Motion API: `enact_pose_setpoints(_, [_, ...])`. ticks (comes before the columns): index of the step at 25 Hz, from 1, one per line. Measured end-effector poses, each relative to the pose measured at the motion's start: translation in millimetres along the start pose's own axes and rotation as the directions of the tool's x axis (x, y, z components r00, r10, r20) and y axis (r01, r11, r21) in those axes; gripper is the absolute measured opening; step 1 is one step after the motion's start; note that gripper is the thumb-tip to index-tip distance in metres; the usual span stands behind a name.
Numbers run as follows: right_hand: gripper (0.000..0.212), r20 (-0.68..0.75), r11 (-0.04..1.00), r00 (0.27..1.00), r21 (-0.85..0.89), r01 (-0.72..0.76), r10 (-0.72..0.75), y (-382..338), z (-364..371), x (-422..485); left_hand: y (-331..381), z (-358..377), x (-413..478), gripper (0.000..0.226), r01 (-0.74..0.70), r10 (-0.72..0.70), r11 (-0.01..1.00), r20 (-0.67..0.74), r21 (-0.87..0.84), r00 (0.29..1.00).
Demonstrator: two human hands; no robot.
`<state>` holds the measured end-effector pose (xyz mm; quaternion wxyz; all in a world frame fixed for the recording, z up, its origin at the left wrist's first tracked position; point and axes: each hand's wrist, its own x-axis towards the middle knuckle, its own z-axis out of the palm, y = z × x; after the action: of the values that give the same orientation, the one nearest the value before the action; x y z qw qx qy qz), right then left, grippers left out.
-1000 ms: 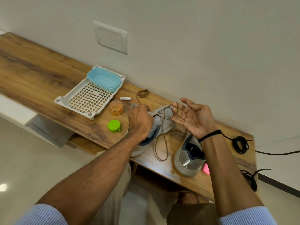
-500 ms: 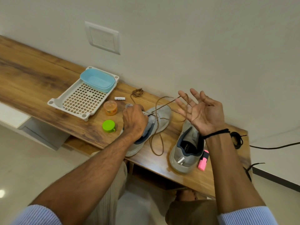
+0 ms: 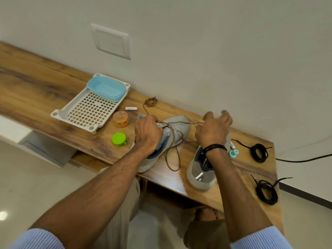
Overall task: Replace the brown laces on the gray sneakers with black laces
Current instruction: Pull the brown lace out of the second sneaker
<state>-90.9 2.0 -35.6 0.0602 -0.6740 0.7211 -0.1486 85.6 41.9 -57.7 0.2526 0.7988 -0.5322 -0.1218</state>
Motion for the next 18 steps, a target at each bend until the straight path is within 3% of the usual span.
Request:
enact_pose_setpoints(3, [0.018,0.289,0.973,0.936,0.171,0.155,-0.200,-13,18,1,1,-3,-1,0.022,-0.002,0.002,1.000,0.001,-0.004,1.000])
enact_pose_setpoints(5, [0.019,0.351,0.959,0.900,0.207,0.193,-0.257,-19,29,-2,1,-3,-2,0.022,-0.010,0.010,1.000,0.000,0.002,1.000])
enact_pose_setpoints(8, [0.011,0.281,0.965,0.940,0.228,0.132,-0.195,-18,29,2,-1,-2,0,0.024,-0.007,0.007,1.000,0.016,0.000,1.000])
enact_pose_setpoints(10, [0.013,0.077,0.983,0.997,0.184,-0.024,0.010,-7,16,13,-3,-4,2,0.024,0.011,-0.011,1.000,0.016,0.007,1.000])
enact_pose_setpoints(12, [0.015,-0.118,0.967,0.970,0.164,-0.193,0.213,8,1,20,-5,-4,4,0.024,0.023,-0.023,1.000,0.014,0.004,1.000])
enact_pose_setpoints(13, [0.016,-0.160,0.965,0.956,0.131,-0.227,0.246,11,-2,18,-3,-4,4,0.025,0.023,-0.023,1.000,0.019,0.000,1.000])
enact_pose_setpoints(15, [0.025,-0.156,0.988,0.976,-0.016,-0.155,0.151,7,1,10,0,-5,1,0.026,0.016,-0.016,1.000,0.025,0.000,1.000])
enact_pose_setpoints(18, [0.045,-0.008,0.987,0.988,-0.037,0.157,-0.157,-9,17,5,-1,-4,0,0.026,-0.001,0.001,1.000,0.017,-0.001,1.000])
